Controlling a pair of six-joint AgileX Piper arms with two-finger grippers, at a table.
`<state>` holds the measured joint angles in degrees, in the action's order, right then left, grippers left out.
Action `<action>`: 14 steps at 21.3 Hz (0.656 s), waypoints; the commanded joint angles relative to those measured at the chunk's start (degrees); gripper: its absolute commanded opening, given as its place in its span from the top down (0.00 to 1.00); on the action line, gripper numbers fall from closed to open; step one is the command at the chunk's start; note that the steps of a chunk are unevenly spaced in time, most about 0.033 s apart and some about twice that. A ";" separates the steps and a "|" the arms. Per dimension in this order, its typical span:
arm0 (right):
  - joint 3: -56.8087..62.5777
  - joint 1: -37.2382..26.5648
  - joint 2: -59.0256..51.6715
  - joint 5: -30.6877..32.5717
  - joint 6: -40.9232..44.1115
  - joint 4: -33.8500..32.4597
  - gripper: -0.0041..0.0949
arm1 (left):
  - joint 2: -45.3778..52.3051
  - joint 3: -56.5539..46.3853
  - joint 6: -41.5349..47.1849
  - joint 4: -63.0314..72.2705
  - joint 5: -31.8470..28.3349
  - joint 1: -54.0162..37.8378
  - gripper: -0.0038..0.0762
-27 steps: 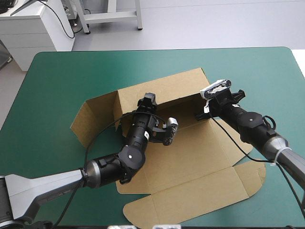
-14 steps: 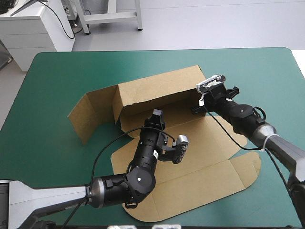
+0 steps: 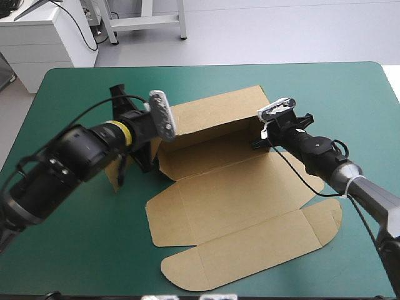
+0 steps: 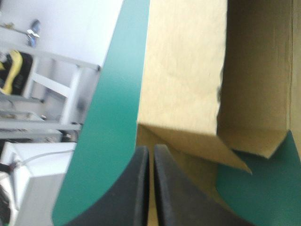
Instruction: Fold the box
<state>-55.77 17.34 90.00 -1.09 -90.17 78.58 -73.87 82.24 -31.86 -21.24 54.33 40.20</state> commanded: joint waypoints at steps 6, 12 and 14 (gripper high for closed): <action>-1.65 -1.17 -1.23 5.46 1.14 -1.16 0.97 | 1.65 3.30 -16.42 44.52 1.67 -44.76 0.94; -4.36 -6.65 0.34 15.40 18.49 -17.93 0.97 | 1.65 2.97 -14.16 61.59 2.42 -62.02 0.96; -7.29 -6.65 0.34 18.40 30.82 -30.77 0.97 | 1.65 2.46 -14.16 64.98 2.42 -64.83 0.96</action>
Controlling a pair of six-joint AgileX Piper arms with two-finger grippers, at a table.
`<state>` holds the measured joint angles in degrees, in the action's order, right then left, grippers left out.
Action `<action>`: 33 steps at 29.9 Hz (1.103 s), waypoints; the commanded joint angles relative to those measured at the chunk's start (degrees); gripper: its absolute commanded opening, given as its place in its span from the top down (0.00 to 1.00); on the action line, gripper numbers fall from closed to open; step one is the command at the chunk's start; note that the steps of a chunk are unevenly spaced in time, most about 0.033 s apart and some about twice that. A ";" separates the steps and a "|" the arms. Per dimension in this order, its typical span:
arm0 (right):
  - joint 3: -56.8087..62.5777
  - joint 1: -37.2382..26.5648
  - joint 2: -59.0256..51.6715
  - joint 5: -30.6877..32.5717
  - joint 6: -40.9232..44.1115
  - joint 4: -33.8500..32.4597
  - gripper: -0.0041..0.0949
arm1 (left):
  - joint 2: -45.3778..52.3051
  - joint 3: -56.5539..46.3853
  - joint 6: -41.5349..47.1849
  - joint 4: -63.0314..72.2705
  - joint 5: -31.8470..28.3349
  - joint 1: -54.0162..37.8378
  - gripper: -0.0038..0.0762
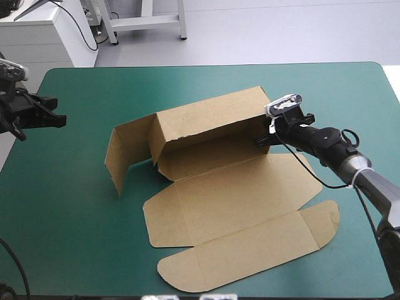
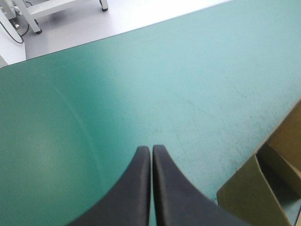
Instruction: Fold the box
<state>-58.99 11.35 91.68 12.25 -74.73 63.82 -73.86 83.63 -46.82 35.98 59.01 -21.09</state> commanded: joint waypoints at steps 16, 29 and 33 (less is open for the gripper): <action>-34.68 -0.34 -1.27 43.66 66.74 -53.31 0.97 | -5.30 -5.94 6.55 12.52 4.26 -9.10 0.96; -39.90 -0.34 0.30 59.22 73.77 -53.79 0.96 | -5.32 -8.52 7.73 19.02 2.18 -11.54 0.96; -34.95 -0.34 -0.88 59.22 74.34 -53.80 0.96 | -5.32 -8.52 8.22 19.14 2.04 -11.54 0.96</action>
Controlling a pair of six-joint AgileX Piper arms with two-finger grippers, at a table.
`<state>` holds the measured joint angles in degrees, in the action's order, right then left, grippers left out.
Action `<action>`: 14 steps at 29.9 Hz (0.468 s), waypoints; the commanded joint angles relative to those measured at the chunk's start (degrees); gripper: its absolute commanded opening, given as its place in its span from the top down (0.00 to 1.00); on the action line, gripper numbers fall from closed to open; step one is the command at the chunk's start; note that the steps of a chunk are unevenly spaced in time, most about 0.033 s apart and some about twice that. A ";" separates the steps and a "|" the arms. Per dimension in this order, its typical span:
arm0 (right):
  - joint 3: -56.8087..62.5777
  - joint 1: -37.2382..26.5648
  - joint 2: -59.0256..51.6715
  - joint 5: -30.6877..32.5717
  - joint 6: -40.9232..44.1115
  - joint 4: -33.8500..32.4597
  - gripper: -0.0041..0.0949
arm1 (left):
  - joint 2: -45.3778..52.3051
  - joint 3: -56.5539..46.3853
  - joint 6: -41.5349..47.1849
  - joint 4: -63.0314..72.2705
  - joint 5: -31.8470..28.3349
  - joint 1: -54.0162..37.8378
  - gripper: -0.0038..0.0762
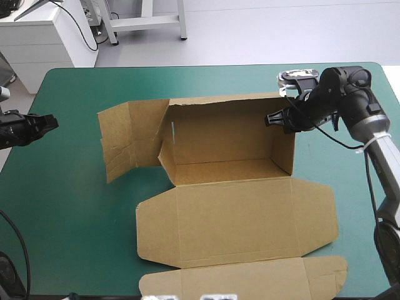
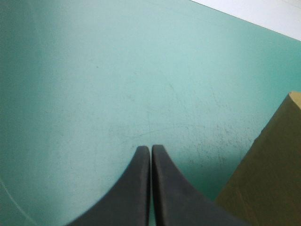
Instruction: Fold the box
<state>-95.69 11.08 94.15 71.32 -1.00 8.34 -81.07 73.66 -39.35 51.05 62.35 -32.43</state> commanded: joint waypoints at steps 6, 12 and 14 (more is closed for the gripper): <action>8.86 -0.08 -3.70 0.04 -1.05 2.37 0.96 | 1.90 1.46 0.75 3.97 -2.27 -0.20 0.96; 7.82 -0.08 0.33 -0.77 -2.96 2.12 0.96 | 1.90 1.46 0.75 3.97 -2.27 -0.20 0.96; 6.18 -0.08 3.18 -0.77 -3.05 2.12 0.96 | 1.90 1.46 0.75 3.97 -2.17 -0.20 0.96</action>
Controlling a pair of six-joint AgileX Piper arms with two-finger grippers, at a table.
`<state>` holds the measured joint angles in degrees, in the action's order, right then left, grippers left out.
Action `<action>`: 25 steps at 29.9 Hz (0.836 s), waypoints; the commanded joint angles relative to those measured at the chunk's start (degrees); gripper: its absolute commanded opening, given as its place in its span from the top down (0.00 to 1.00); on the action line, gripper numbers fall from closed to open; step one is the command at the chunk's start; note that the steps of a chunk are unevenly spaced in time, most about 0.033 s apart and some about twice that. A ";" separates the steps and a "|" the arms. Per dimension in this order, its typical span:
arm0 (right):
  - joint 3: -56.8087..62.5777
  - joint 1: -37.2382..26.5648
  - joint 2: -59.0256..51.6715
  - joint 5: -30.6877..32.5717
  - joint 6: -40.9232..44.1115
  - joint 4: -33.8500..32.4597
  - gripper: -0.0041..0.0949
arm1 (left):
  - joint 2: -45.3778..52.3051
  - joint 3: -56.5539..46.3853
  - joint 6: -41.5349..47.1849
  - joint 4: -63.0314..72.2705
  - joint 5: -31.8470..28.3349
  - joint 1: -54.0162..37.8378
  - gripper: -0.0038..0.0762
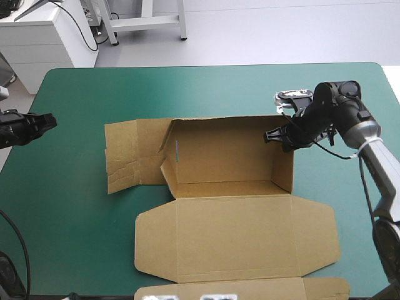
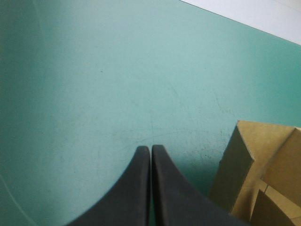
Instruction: Fold the box
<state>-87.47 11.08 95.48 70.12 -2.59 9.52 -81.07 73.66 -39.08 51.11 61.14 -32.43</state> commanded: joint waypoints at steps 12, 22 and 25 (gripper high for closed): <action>-18.29 -0.08 14.63 -0.76 -3.38 1.41 0.96 | 1.90 1.46 0.48 3.81 -0.42 -0.20 0.96; -24.60 -0.18 16.08 0.57 -5.35 0.08 0.68 | 1.90 1.46 0.35 3.71 -0.99 -0.20 0.96; -26.93 -0.18 15.95 1.13 -3.01 -0.02 0.48 | 1.90 1.46 0.35 3.71 -0.86 -0.20 0.96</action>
<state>-110.76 11.08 114.64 71.14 -6.96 9.76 -81.07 73.66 -39.08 51.07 61.20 -32.43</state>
